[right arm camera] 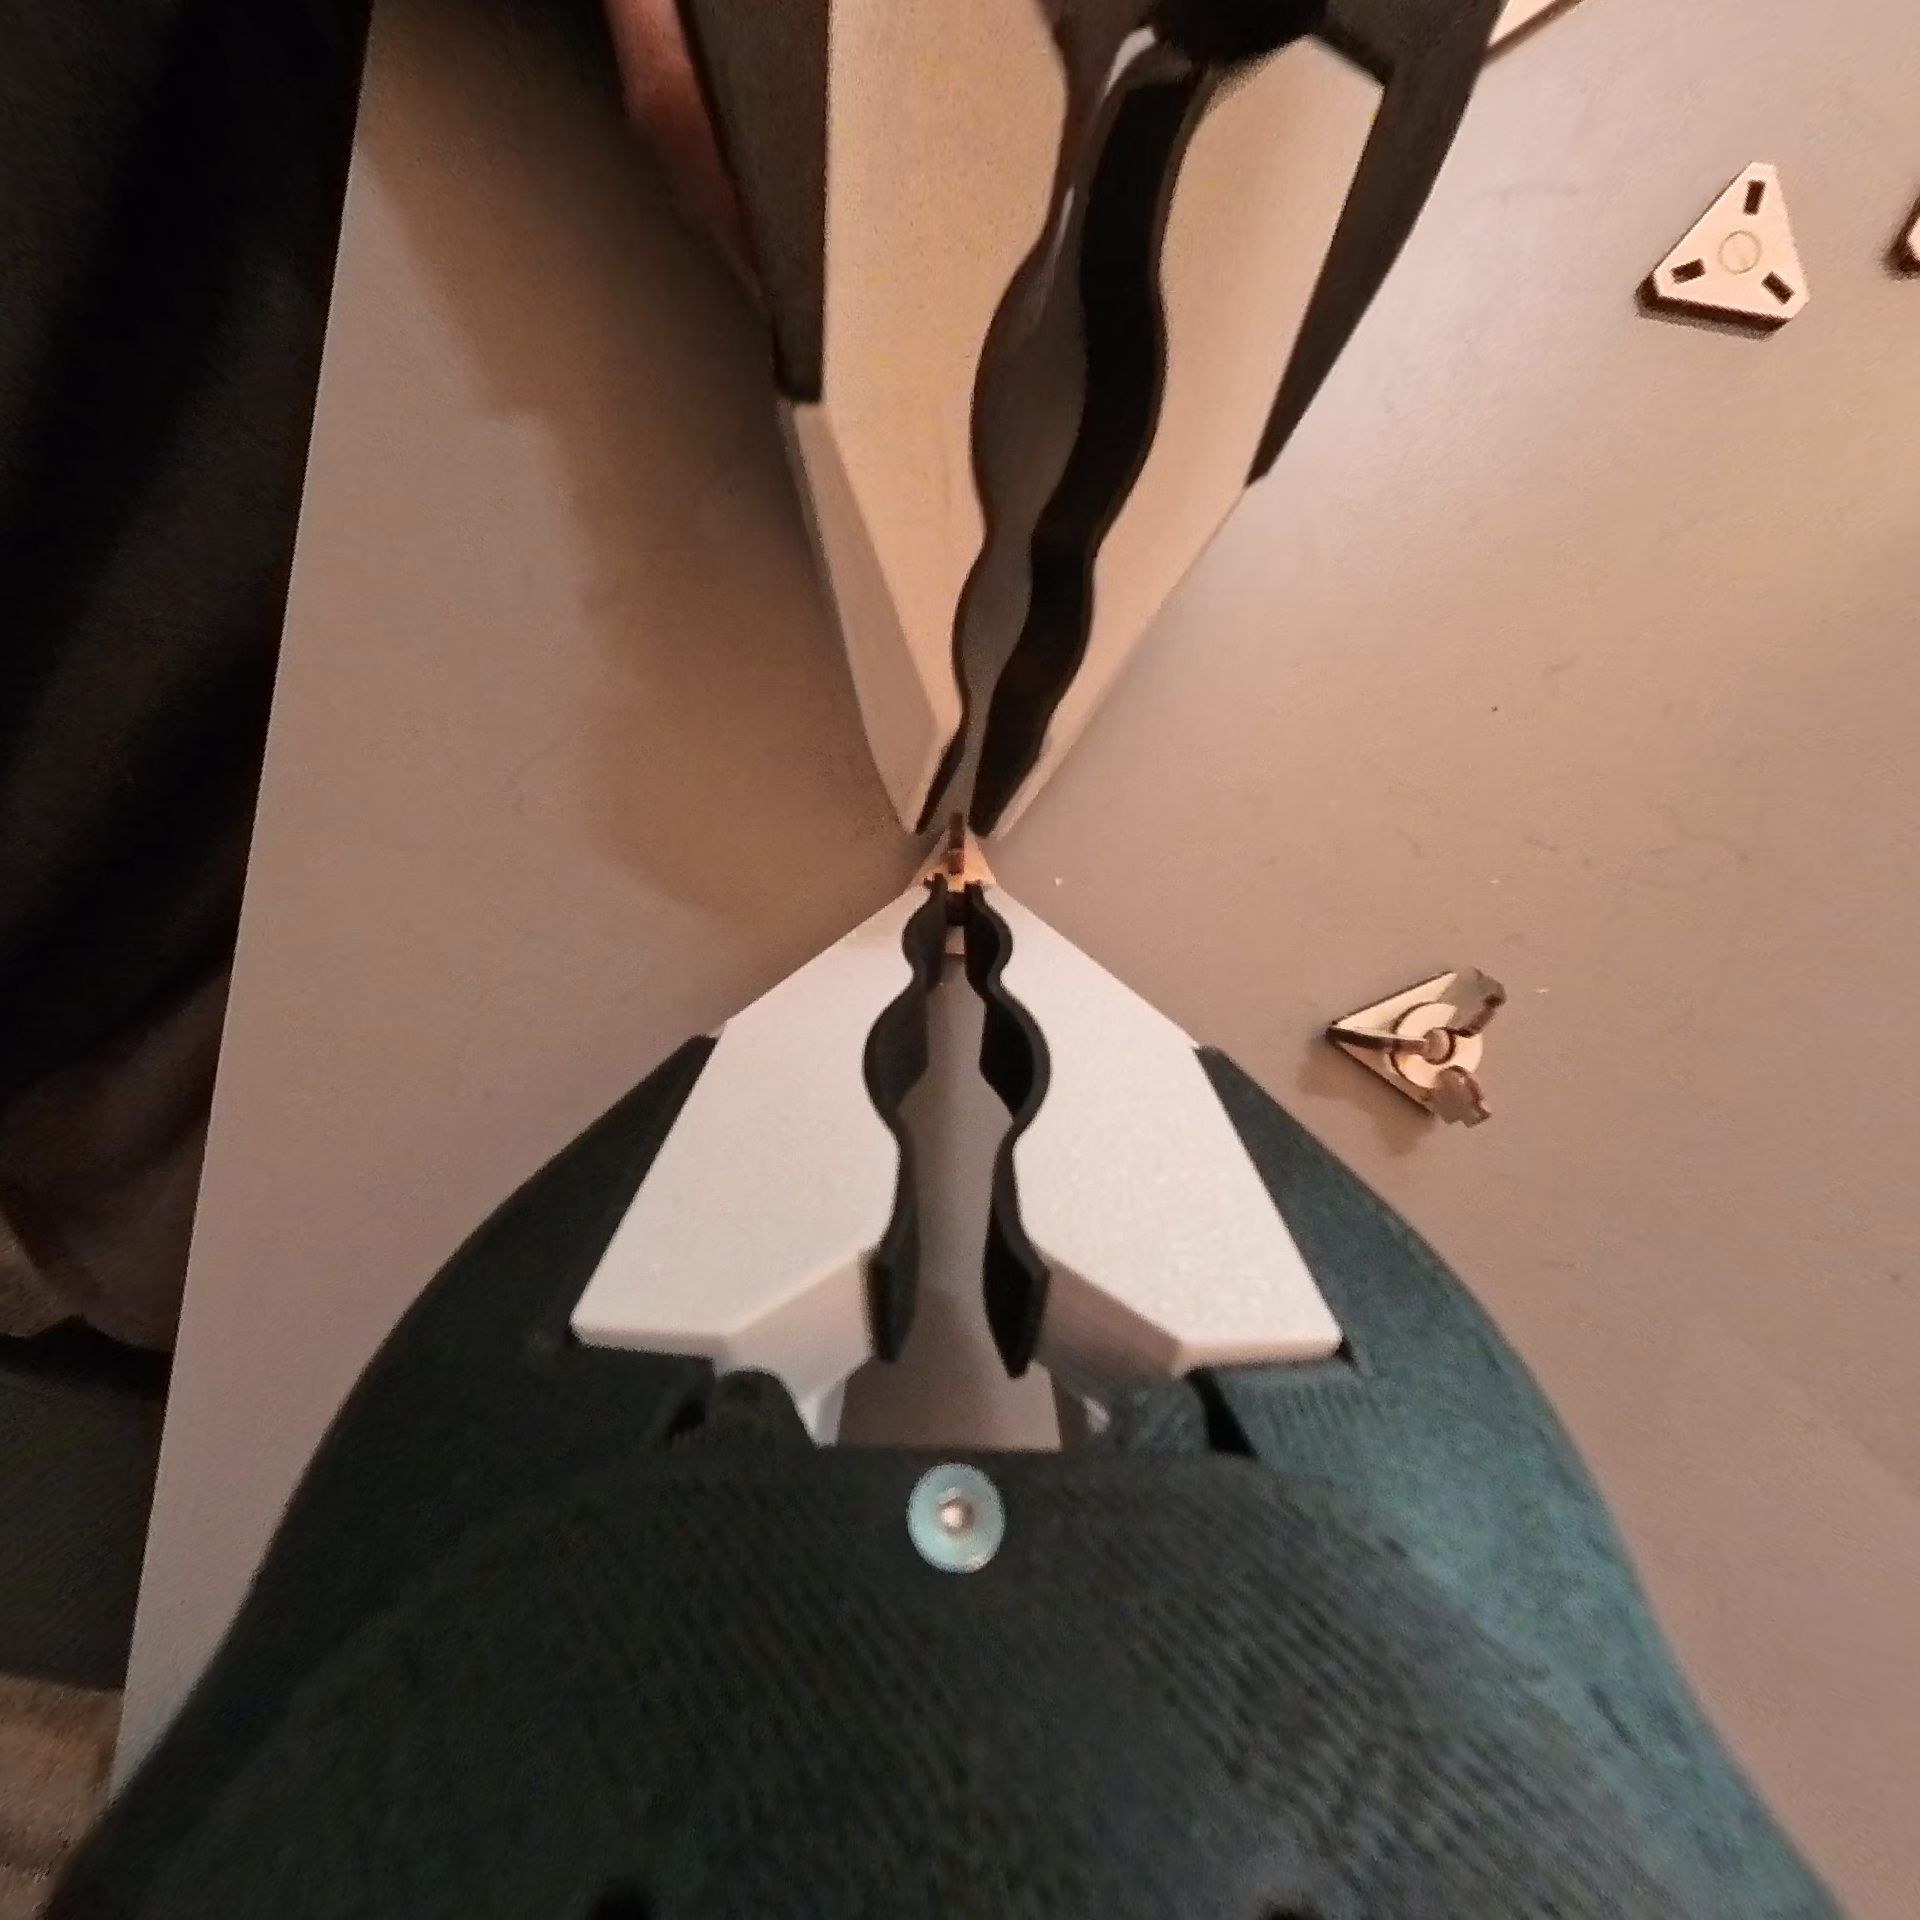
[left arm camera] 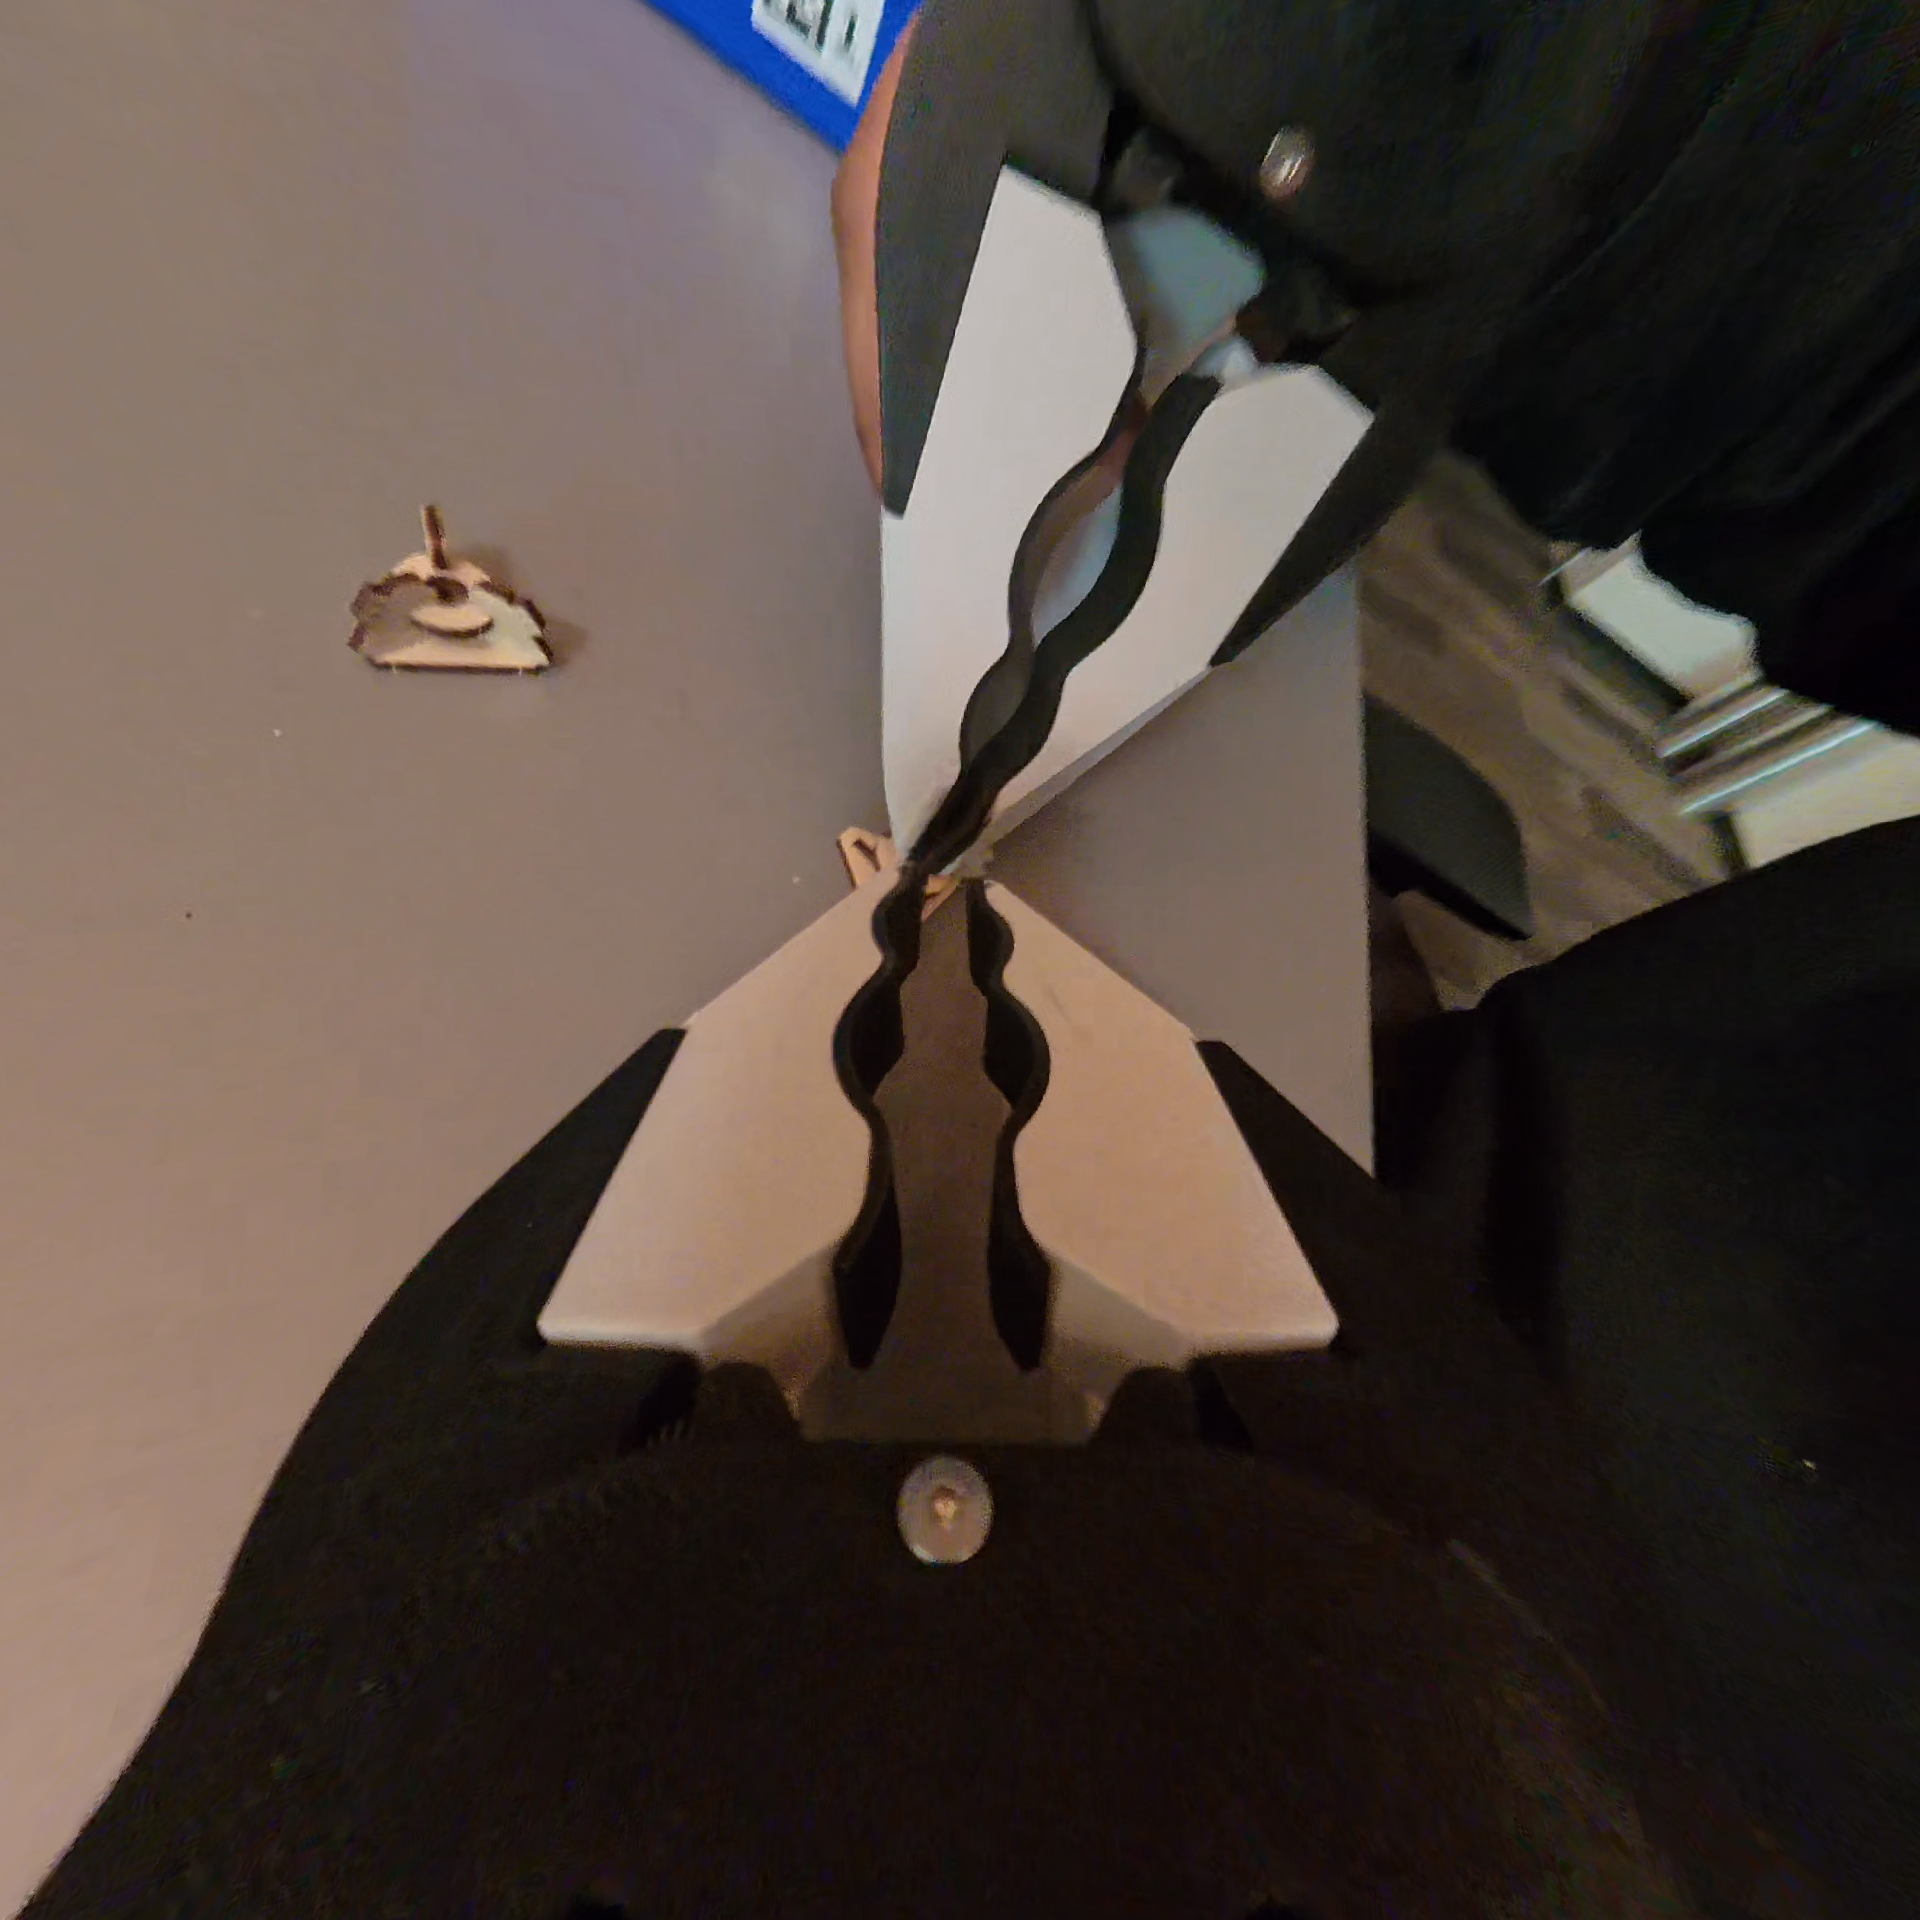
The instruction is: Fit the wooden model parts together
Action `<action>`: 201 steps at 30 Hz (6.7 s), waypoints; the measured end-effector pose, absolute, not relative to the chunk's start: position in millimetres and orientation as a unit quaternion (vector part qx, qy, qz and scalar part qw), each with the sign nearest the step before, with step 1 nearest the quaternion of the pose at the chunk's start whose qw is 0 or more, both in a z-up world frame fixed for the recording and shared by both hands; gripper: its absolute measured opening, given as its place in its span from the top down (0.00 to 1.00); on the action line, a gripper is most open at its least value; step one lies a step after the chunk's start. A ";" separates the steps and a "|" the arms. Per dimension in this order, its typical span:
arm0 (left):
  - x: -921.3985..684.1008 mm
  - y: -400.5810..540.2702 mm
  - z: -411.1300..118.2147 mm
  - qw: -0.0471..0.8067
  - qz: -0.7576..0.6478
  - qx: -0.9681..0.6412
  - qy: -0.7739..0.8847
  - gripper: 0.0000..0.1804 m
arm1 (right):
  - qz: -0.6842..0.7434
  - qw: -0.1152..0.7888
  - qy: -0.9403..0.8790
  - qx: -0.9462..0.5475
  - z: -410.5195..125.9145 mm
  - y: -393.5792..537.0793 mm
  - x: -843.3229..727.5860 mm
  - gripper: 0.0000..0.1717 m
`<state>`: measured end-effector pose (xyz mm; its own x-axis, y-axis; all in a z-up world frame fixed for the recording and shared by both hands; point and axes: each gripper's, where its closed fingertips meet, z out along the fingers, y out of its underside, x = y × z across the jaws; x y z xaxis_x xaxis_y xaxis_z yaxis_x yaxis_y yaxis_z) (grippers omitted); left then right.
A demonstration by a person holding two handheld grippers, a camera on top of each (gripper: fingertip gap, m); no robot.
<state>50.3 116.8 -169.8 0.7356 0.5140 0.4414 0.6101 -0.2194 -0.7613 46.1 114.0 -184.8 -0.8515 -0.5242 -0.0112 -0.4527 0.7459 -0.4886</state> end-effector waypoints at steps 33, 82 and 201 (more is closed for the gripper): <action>48.2 118.2 -194.6 0.401 0.069 -0.853 -0.327 1.00 | -0.219 0.054 0.947 -0.230 -178.3 109.5 44.1 0.96; 48.6 118.3 -194.7 0.406 0.053 -0.848 -0.337 1.00 | -0.412 -0.103 0.902 0.079 -184.8 128.6 46.8 0.95; 40.6 104.9 -156.6 0.526 0.052 -0.771 -0.356 0.90 | -0.428 -0.007 0.902 -0.055 -186.1 136.7 16.4 1.00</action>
<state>40.6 104.9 -156.6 0.7406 0.6042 0.2939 0.4939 -0.1930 -0.8479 16.4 136.7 -186.1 -0.9938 -0.0932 0.0601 -0.1055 0.6272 -0.7717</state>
